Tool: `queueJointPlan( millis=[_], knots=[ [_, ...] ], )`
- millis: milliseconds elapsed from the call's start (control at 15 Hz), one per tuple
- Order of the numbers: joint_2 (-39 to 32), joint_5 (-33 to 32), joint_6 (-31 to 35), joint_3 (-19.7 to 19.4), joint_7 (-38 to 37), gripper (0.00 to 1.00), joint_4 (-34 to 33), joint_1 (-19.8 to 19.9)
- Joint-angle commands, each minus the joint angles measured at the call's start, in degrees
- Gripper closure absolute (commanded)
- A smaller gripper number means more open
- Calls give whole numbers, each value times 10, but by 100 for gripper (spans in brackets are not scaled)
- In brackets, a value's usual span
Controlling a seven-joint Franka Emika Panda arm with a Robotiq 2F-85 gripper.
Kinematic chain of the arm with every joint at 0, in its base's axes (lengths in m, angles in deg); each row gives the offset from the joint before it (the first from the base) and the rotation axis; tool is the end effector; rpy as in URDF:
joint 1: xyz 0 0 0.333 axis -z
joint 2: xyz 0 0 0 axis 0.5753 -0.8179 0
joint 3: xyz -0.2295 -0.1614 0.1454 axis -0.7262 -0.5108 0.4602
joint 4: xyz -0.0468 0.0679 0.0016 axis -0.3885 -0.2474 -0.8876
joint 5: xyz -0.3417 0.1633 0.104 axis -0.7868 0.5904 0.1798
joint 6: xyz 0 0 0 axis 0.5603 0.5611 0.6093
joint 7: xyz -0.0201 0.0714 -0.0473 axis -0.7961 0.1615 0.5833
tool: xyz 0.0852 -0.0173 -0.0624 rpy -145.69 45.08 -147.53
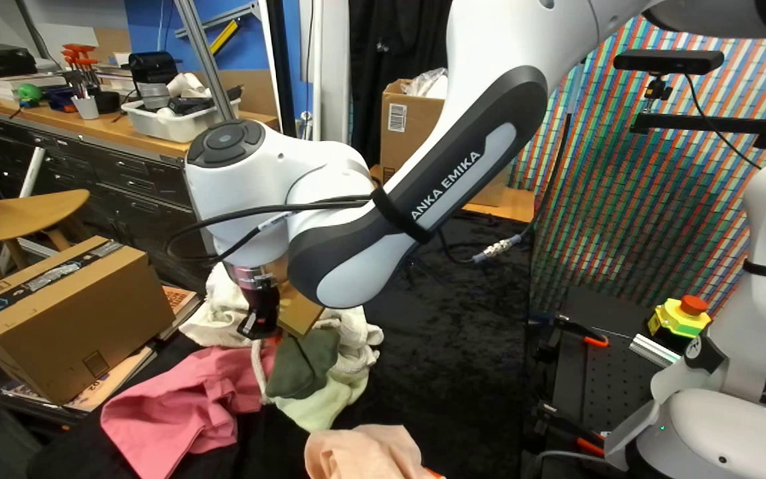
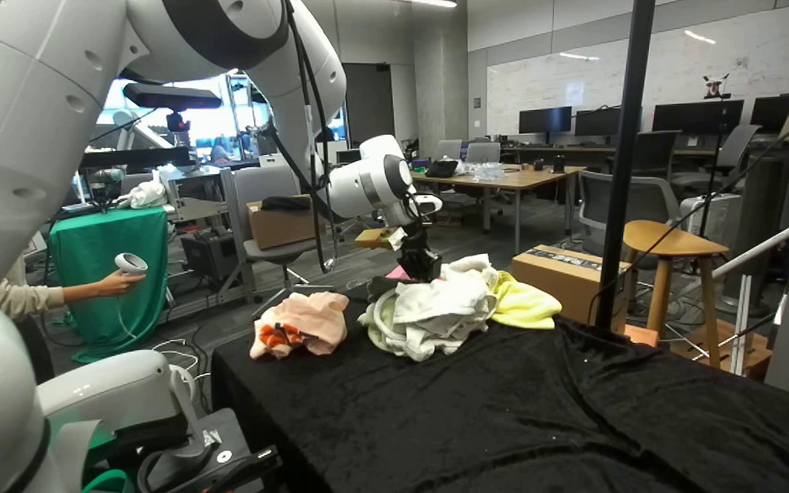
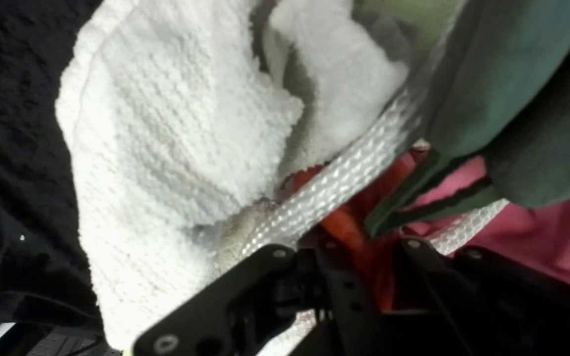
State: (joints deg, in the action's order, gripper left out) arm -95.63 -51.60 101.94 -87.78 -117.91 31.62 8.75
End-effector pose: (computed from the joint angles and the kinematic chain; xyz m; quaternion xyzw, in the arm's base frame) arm 0.5954 0.3021 0.2427 0.9873 0.0463 0.0995 0.1147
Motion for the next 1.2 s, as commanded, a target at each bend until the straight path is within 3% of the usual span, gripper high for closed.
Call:
queueJointPlan(
  millis=[0, 67, 133, 200, 400, 800, 867, 1133],
  knots=[
    [-6, 15, -19, -6, -3, 97, -19, 1],
    [-4, 19, -20, -3, 2, 95, -17, 3],
    [-2, 23, -21, -2, 2, 85, -15, 2],
    [0, 25, -22, 0, 3, 64, -14, 1],
    [10, 40, -27, 12, 18, 54, -6, 2],
    [53, 50, -34, 32, 31, 5, 11, -2],
    [62, 49, -36, 33, 29, 1, 13, -3],
    [91, 51, -41, 40, 29, 0, 18, 4]
  ],
)
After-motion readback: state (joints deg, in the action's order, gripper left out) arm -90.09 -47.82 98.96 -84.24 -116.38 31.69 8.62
